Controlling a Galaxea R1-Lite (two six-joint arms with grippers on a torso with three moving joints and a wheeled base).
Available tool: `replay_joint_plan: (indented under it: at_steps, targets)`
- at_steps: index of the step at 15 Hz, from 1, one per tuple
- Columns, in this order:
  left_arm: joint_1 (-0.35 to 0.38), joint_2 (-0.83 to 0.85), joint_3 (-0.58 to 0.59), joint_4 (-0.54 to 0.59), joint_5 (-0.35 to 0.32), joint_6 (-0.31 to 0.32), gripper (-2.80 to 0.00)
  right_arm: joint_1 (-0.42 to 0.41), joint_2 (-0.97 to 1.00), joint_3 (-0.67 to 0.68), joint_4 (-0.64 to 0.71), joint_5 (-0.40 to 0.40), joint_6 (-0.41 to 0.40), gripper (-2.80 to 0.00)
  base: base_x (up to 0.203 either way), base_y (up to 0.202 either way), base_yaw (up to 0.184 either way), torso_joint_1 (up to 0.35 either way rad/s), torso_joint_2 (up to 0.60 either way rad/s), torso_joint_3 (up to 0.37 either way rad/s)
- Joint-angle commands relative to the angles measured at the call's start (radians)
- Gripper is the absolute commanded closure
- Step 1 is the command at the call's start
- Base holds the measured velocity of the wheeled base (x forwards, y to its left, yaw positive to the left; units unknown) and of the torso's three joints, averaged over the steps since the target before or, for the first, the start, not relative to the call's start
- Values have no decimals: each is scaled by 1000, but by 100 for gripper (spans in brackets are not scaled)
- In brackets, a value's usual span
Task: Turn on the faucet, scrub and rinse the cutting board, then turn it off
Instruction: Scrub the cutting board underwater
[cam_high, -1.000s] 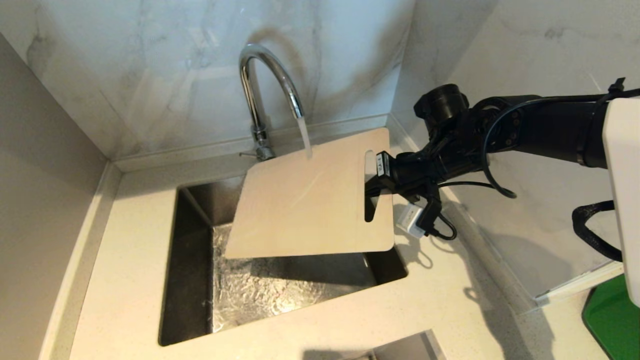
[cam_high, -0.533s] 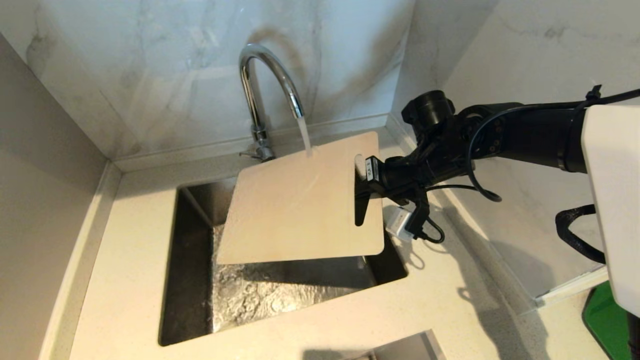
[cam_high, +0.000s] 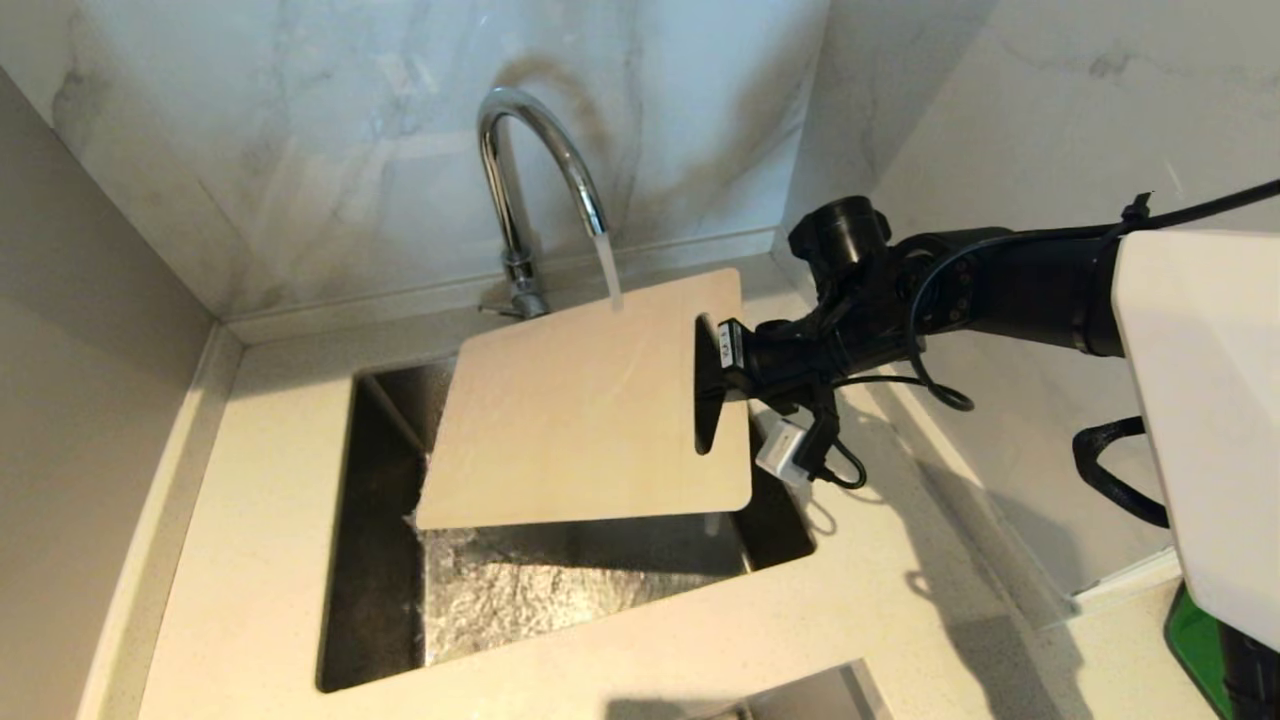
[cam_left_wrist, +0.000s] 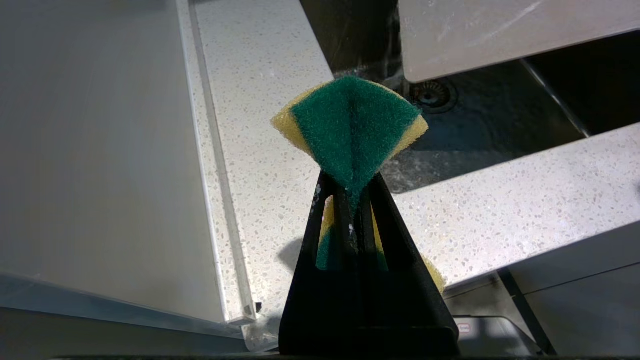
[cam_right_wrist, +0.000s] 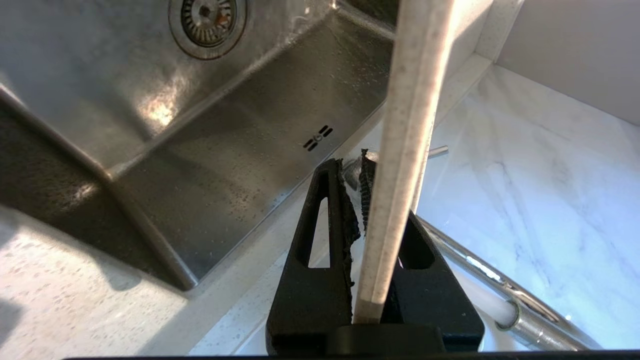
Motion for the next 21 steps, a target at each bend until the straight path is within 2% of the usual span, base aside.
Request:
replay_joint_plan:
  at_steps: [1, 4, 14, 18, 21]
  targets:
    - [-1, -1, 2, 0, 1, -1, 0, 0, 6, 0, 2, 9, -16, 0, 0, 0, 0, 0, 0, 0]
    - [1, -1, 2, 0, 0, -1, 0, 2, 18, 0, -14, 38, -16, 0, 0, 0, 0, 0, 0, 0]
    - [1, -1, 2, 0, 1, -1, 0, 37, 22, 4, 6, 42, -16, 0, 0, 0, 0, 0, 0, 0]
    - [-1, -1, 2, 0, 1, -1, 0, 78, 3, 35, 74, 45, -16, 0, 0, 0, 0, 0, 0, 0]
    - [1, -1, 2, 0, 1, -1, 0, 87, -48, 112, 77, 51, -16, 0, 0, 0, 0, 0, 0, 0]
